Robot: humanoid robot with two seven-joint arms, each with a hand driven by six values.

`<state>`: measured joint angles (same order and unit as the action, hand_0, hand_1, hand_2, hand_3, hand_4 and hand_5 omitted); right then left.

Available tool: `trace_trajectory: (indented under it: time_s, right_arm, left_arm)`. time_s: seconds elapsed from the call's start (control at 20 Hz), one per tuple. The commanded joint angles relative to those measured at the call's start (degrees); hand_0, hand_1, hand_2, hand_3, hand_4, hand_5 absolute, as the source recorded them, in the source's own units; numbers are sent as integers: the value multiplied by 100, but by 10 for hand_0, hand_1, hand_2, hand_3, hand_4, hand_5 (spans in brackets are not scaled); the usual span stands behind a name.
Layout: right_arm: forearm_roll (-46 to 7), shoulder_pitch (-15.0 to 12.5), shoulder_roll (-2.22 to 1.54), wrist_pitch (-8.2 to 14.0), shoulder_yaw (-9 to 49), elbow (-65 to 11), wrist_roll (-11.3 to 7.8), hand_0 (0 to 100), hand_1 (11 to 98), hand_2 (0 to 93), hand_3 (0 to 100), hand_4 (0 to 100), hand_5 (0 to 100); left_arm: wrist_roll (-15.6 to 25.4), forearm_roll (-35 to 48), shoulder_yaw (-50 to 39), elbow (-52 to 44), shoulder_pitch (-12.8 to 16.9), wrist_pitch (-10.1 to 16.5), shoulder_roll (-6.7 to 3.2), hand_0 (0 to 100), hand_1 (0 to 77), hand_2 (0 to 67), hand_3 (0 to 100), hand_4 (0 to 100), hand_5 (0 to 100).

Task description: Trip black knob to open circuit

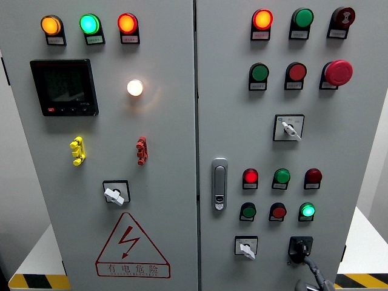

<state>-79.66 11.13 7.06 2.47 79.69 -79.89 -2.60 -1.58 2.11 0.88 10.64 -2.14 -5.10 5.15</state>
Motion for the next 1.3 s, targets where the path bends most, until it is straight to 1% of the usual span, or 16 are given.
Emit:
trace_trajectory:
  time_s: [0.0,0.1,0.15,0.25,0.3,0.35,0.45,0.55,0.6,0.65,0.7,0.8,0.95,1.1,1.15,1.25]
  right_arm:
    - [3,-23,-64,8,81,0,5,1000,680,59,982,1000,1000]
    - [12,-23,-135,8,134,0,5,1000,679,60,982,1000,1000]
    - [12,-32,-178,8,143,8,-13,1000,679,60,983,1000,1000]
    - [12,-58,-223,17,152,-9,-21,1000,676,63,983,1000,1000]
    - [12,-76,-214,17,152,-18,-22,1000,674,64,984,1000,1000]
    - [12,-111,-223,17,152,-26,-39,1000,669,67,988,1000,1000]
    - [12,-189,-214,43,152,-96,-39,1000,632,76,1000,1000,1000]
    - [12,-417,-223,43,134,-272,-74,1000,506,98,999,1000,1000]
    - [12,-514,-223,43,126,-351,-74,1000,487,120,950,941,1000]
    - [12,-620,-223,43,117,-430,-83,1000,487,140,811,743,1000]
    - [12,-682,-223,43,117,-474,-83,1000,487,145,744,639,912]
    - [12,-805,-232,43,134,-562,-92,1000,487,129,546,436,695]
    - [3,-884,-240,43,143,-685,-92,1000,486,94,419,332,583]
    - [-23,-928,-249,43,152,-773,-101,1000,483,65,369,288,519]
    - [-23,-954,-240,52,161,-826,-101,1000,483,58,363,286,514]
    - [-23,-1086,-240,52,178,-931,-101,1000,482,52,353,277,498]
  left_arm:
    - [0,0,0,0,3,0,3,0,0,194,261,99,86]
    - [0,0,0,0,-5,0,3,0,0,195,261,99,86]
    - [0,0,0,0,-5,0,-5,0,0,195,261,99,86]
    - [0,0,0,0,-5,0,-5,0,0,195,261,99,86]
    - [0,0,0,0,-5,0,3,0,0,195,261,99,86]
    - [0,0,0,0,3,0,3,0,0,195,261,99,86]
    - [0,0,0,0,-5,0,-5,0,0,195,261,99,86]
    - [0,0,0,0,3,0,3,0,0,195,261,99,86]
    - [0,0,0,0,-5,0,-5,0,0,195,261,99,86]
    - [0,0,0,0,3,0,-5,0,0,195,261,99,86]
    - [0,0,0,0,-5,0,-5,0,0,195,261,99,86]
    - [0,0,0,0,-5,0,-5,0,0,195,261,99,86]
    - [0,0,0,0,3,0,3,0,0,195,261,99,86]
    - [0,0,0,0,-5,0,3,0,0,195,261,99,86]
    - [0,0,0,0,-5,0,-5,0,0,195,261,99,86]
    - [0,0,0,0,-5,0,-5,0,0,195,261,99,86]
